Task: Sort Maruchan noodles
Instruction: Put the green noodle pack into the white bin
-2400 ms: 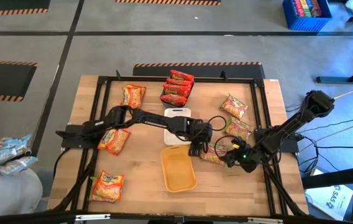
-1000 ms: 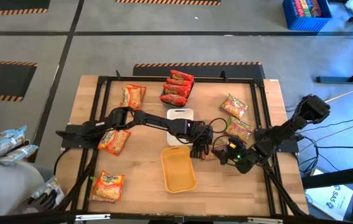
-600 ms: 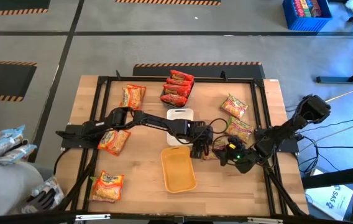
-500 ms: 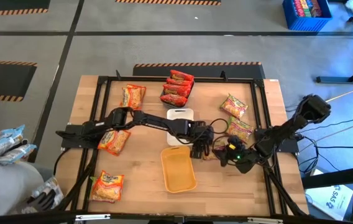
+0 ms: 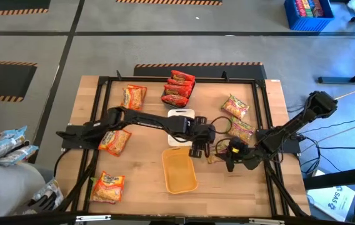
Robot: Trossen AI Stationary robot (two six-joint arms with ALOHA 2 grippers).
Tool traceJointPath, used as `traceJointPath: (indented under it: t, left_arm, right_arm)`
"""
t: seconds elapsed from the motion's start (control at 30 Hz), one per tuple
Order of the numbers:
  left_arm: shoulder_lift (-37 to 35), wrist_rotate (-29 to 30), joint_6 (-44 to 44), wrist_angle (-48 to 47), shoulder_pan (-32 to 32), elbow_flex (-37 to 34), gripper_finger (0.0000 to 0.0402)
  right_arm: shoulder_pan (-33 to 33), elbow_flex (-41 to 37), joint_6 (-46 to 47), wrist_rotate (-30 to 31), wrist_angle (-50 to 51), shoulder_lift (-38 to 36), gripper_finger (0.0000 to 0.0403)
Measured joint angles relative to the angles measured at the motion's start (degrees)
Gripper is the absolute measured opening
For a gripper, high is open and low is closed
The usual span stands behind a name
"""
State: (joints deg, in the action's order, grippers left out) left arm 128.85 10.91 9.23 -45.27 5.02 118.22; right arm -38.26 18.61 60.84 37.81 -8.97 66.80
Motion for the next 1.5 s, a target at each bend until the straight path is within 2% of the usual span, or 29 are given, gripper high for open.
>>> traceJointPath:
  t: [0.17, 0.43, 0.6, 0.77, 0.9, 1.1, 1.23, 1.4, 1.5]
  left_arm:
    - [-7.98, -1.06, 0.18, 7.83, 1.12, -7.77, 0.0188]
    - [-25.71, -8.41, 0.28, 34.14, 1.75, -34.77, 0.0188]
    - [-32.03, -8.74, -2.38, 44.74, 1.81, -45.05, 0.0188]
    - [-32.61, -5.93, -7.04, 45.37, 1.79, -46.24, 0.0188]
    - [-32.38, -8.59, -7.31, 45.57, 1.81, -46.26, 0.0195]
    - [-32.13, -8.84, -10.13, 45.6, 1.37, -46.26, 0.0253]
    - [-32.15, -6.08, -13.93, 44.85, 0.92, -46.26, 0.0284]
    - [-32.13, -12.02, -13.82, 44.65, 0.72, -46.28, 0.0288]
    - [-32.13, -12.63, -13.69, 44.15, 0.82, -46.28, 0.0289]
  right_arm:
    - [0.0, 0.04, -5.34, 0.06, -1.54, -2.3, 0.0123]
    - [0.06, 4.56, -23.19, 1.61, -2.5, -3.32, 0.0119]
    - [1.28, 7.94, -29.99, 1.56, -2.78, -3.31, 0.0118]
    - [4.16, 9.61, -34.92, 1.63, -3.6, -2.28, 0.0119]
    - [6.55, 10.58, -39.03, 0.16, -4.32, -0.48, 0.0119]
    - [8.91, 12.37, -44.47, -0.56, -5.35, 2.17, 0.012]
    - [10.3, 13.64, -47.92, -3.16, -8.05, 3.83, 0.0121]
    - [11.5, 15.63, -51.29, -4.54, -8.6, 4.36, 0.0121]
    - [12.2, 16.12, -53.13, -5.47, -9.29, 4.38, 0.0121]
